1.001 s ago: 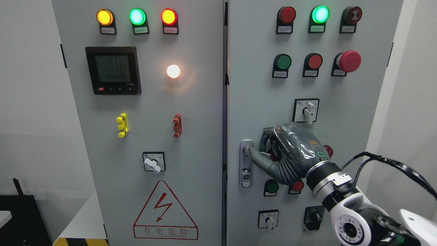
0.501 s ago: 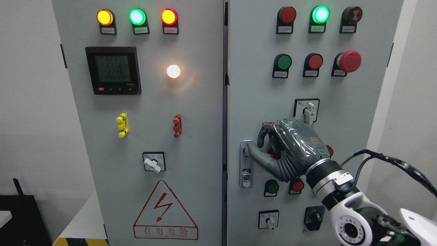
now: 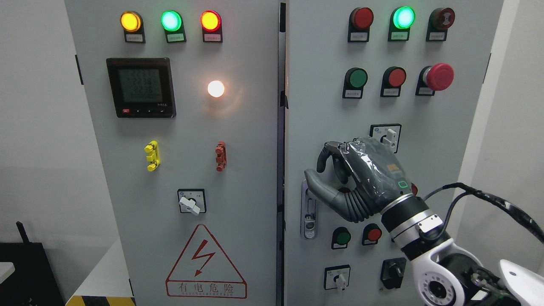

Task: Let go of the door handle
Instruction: 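Swing the cabinet door open toward the robot with the right hand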

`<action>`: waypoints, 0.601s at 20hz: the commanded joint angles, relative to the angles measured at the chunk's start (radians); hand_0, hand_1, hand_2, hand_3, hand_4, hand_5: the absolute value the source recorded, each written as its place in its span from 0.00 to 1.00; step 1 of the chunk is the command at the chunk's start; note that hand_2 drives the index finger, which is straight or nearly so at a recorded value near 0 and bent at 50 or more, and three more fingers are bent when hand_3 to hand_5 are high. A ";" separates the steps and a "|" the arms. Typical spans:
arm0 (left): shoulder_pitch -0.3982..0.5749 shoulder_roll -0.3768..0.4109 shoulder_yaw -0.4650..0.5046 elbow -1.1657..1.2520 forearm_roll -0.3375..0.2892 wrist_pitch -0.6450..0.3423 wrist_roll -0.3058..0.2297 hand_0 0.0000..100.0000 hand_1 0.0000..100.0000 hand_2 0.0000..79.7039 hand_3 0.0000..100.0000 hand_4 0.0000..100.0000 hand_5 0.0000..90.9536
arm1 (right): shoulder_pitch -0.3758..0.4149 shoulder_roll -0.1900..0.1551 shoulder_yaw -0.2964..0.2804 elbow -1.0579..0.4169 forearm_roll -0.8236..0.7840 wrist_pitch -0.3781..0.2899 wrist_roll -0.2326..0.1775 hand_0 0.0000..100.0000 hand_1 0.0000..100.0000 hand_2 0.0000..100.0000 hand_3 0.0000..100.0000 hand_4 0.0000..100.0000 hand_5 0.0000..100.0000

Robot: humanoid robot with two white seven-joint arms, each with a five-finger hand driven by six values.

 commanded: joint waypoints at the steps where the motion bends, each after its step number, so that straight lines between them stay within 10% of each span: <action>1: 0.000 0.000 0.001 -0.031 -0.001 0.000 0.001 0.12 0.39 0.00 0.00 0.00 0.00 | 0.034 0.006 -0.057 0.011 0.072 -0.020 -0.020 0.53 0.33 0.58 1.00 0.95 0.97; 12: 0.000 0.000 -0.001 -0.031 -0.001 0.000 0.001 0.12 0.39 0.00 0.00 0.00 0.00 | 0.143 0.029 -0.197 0.008 0.224 -0.167 -0.027 0.53 0.33 0.60 1.00 0.94 0.97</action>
